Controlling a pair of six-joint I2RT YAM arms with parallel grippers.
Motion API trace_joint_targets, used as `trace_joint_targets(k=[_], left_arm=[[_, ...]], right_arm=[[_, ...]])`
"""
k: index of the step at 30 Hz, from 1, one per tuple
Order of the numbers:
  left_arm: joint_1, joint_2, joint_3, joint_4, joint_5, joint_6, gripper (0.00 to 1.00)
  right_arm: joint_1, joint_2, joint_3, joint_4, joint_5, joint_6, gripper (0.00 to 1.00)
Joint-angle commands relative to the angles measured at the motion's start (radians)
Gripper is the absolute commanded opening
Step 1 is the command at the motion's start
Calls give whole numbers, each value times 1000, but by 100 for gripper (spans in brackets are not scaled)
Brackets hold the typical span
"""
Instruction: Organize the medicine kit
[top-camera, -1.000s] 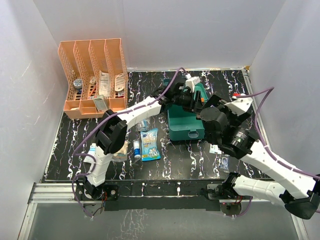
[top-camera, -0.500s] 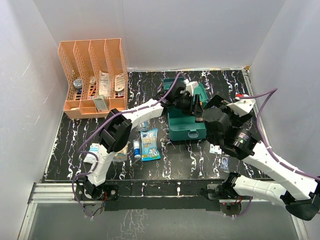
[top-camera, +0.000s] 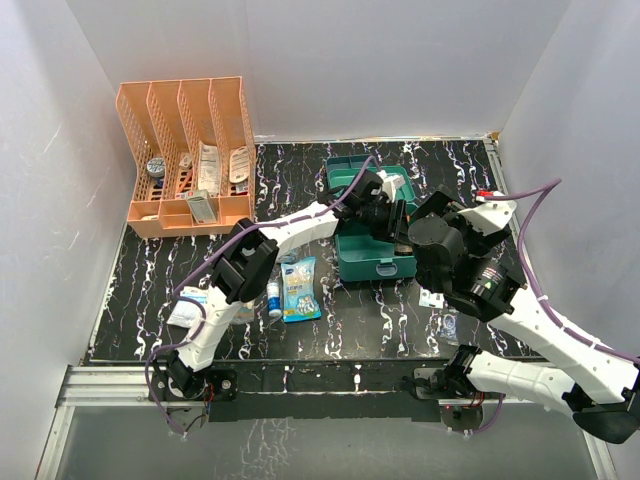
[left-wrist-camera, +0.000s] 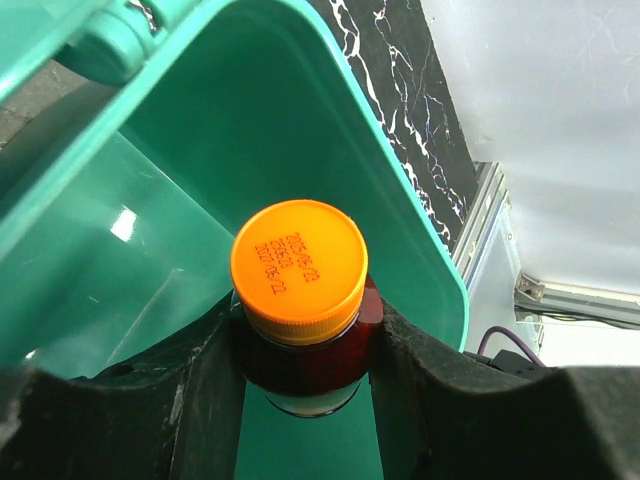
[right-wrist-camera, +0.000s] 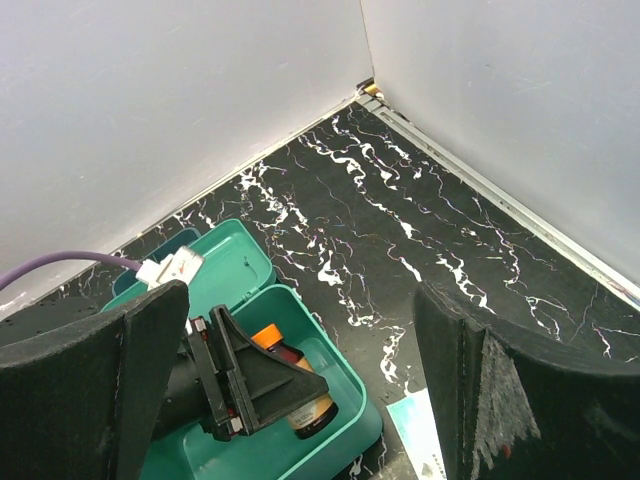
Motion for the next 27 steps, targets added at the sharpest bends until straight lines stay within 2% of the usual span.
trace_joint_targets(k=[1, 4, 10, 17, 20, 27], left_arm=[[-12, -8, 61, -34, 36, -6, 0], [-13, -7, 66, -51, 25, 3, 0], [-16, -18, 61, -70, 2, 16, 36], [-23, -29, 71, -104, -22, 42, 62], [-28, -39, 69, -111, -34, 51, 67], [-44, -73, 63, -128, -79, 97, 67]], right_arm=[[0, -13, -9, -3, 41, 21, 93], [-1, -16, -13, -6, 41, 25, 93], [-1, -9, -11, -8, 38, 30, 93], [0, -10, -19, -25, 30, 58, 93], [-1, -9, -22, -33, 26, 70, 93], [0, -10, -28, -55, 17, 95, 93]])
